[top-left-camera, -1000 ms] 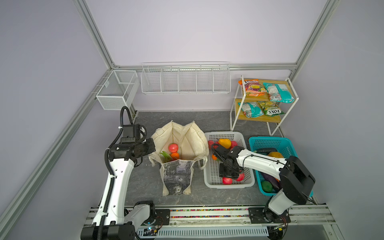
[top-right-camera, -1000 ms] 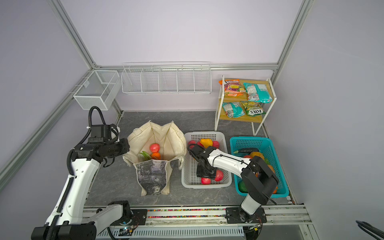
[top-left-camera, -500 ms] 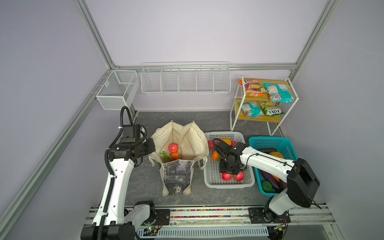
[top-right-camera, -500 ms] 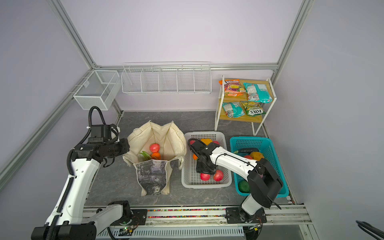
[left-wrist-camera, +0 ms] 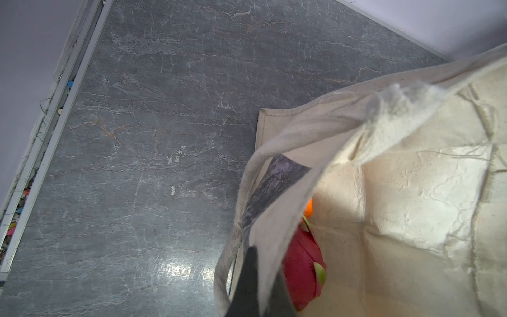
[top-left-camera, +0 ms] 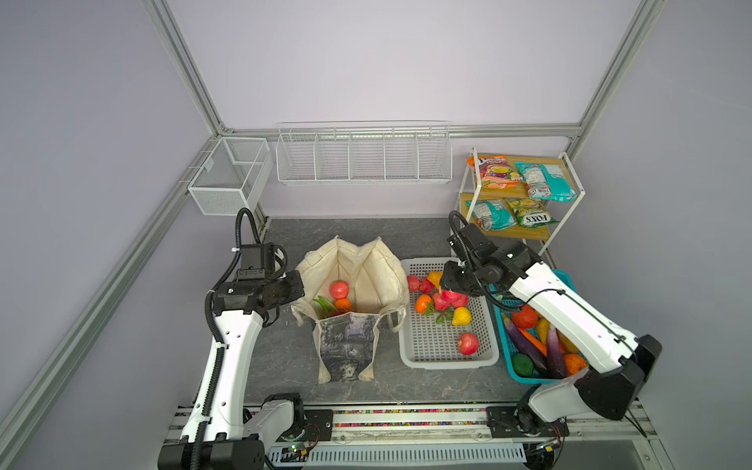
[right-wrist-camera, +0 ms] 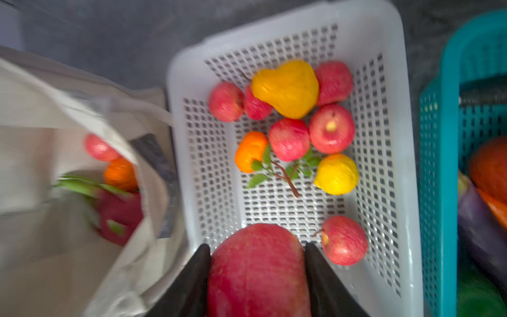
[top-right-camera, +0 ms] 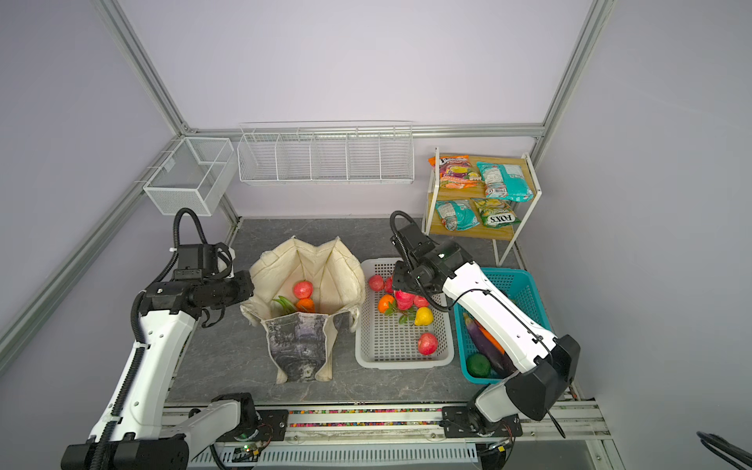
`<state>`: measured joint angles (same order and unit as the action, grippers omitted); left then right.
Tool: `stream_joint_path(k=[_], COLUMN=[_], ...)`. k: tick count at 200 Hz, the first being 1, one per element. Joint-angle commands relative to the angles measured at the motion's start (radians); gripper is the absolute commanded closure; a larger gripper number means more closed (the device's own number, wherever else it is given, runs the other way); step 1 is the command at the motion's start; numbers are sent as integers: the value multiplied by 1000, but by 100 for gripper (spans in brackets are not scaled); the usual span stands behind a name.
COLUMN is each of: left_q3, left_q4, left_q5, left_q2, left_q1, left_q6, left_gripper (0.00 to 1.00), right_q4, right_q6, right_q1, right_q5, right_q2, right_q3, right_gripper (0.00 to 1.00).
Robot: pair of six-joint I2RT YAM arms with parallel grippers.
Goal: Place the food into the grocery bag and tie it
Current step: 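Lift the red apple with the right gripper and carry it over the tote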
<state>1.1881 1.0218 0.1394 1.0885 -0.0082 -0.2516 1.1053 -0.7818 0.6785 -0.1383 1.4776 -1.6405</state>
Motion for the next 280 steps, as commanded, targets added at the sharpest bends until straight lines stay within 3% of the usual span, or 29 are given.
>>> stream_joint_path(k=[1,33,101,155,280], left_q3=[19,29,34,51,62], left_q4=[5,12,21,27,28], left_q5=[20,23,31,36,40], left_q2=[-1,-2,-12,-9,-10], left_q1=[5,4,5,5,4], left_q6=[5,5,2,3,2], left_gripper=[100,100,100,100,100], right_q4=[-72,-277,-288,-268,-239], right_q6=[52,26,37,47,90], right_q1=[3,69,272,303,304], right_q5=[101,247,298,297,171], right_q2=[16,114,461,604,710], right_q3=[-109,-229,-516,-553,-531], right_gripper=[57,58,56,55,49])
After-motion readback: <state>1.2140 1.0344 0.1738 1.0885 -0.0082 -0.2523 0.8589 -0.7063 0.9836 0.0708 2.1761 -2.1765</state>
